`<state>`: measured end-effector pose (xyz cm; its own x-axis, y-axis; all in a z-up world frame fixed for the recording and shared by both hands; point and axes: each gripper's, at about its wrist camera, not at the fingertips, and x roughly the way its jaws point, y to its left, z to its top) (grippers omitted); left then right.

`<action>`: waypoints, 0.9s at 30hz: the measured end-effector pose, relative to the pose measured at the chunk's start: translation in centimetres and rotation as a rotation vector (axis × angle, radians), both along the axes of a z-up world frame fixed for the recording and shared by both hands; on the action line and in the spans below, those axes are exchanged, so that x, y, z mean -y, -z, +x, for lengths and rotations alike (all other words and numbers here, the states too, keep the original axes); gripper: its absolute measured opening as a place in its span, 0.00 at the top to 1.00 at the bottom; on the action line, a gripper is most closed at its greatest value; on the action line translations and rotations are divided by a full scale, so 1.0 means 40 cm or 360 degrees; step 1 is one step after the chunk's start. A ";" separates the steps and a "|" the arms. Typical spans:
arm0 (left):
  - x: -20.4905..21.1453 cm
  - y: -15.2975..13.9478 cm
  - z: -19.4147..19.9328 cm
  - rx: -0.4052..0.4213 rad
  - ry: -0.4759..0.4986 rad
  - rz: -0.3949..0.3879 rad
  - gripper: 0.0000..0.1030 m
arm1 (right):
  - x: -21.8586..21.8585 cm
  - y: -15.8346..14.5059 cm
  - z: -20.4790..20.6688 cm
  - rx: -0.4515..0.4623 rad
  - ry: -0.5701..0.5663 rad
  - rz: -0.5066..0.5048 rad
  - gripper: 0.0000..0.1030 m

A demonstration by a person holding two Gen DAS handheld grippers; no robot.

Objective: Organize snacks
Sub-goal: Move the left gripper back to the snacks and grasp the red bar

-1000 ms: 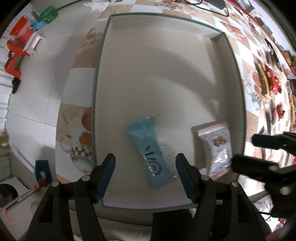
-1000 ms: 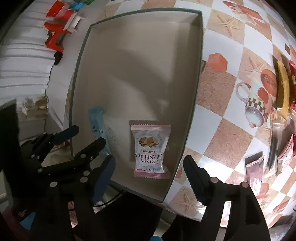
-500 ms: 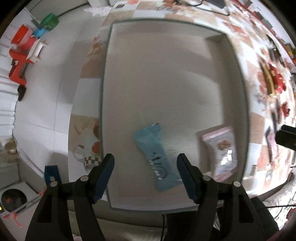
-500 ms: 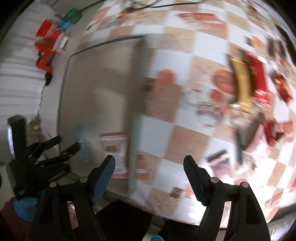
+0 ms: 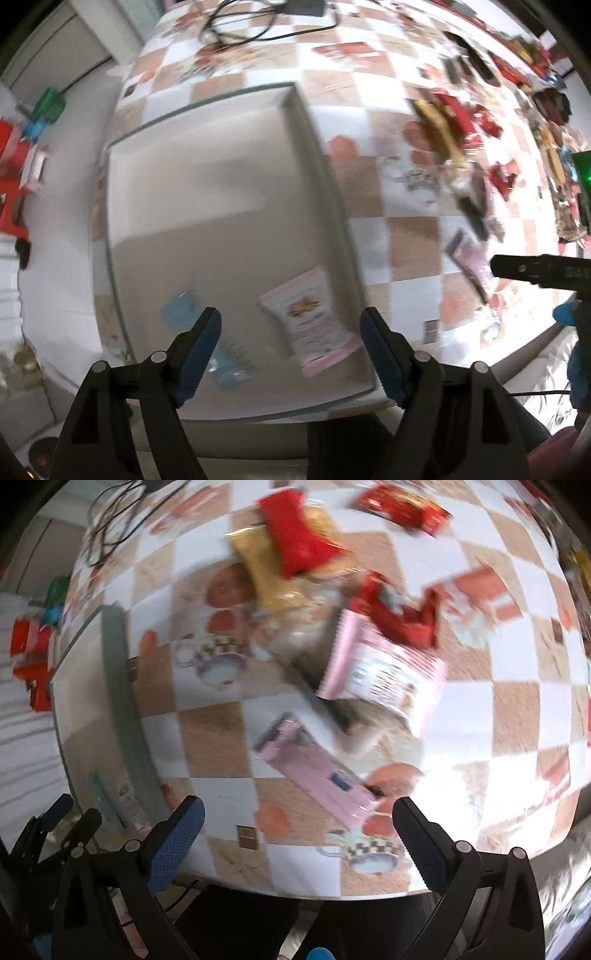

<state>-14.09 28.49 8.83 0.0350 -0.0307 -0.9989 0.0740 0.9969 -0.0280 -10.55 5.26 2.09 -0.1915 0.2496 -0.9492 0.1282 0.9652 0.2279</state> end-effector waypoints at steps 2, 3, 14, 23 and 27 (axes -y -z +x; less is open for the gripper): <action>0.020 0.004 0.017 0.0001 0.0023 -0.0015 0.22 | 0.035 0.006 -0.008 -0.0016 0.0035 0.0005 0.01; 0.014 0.012 0.019 -0.0001 0.0029 -0.0022 0.22 | 0.055 0.010 -0.012 -0.0026 0.0056 0.0008 0.01; 0.107 0.032 0.087 -0.0045 0.0103 -0.0030 0.22 | 0.232 0.041 -0.066 -0.0120 0.0167 0.0013 0.01; 0.196 0.058 0.142 -0.0110 0.0130 -0.0031 0.22 | 0.389 0.071 -0.107 -0.0157 0.0203 0.0015 0.01; 0.228 0.067 0.186 -0.0131 0.0104 -0.0051 0.22 | 0.452 0.077 -0.119 -0.0183 0.0210 0.0004 0.01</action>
<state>-6.67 19.36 6.13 -0.0502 -0.0623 -0.9968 0.1347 0.9885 -0.0685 -15.31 -12.81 -1.01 -0.2642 0.2822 -0.9223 0.2790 0.9377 0.2070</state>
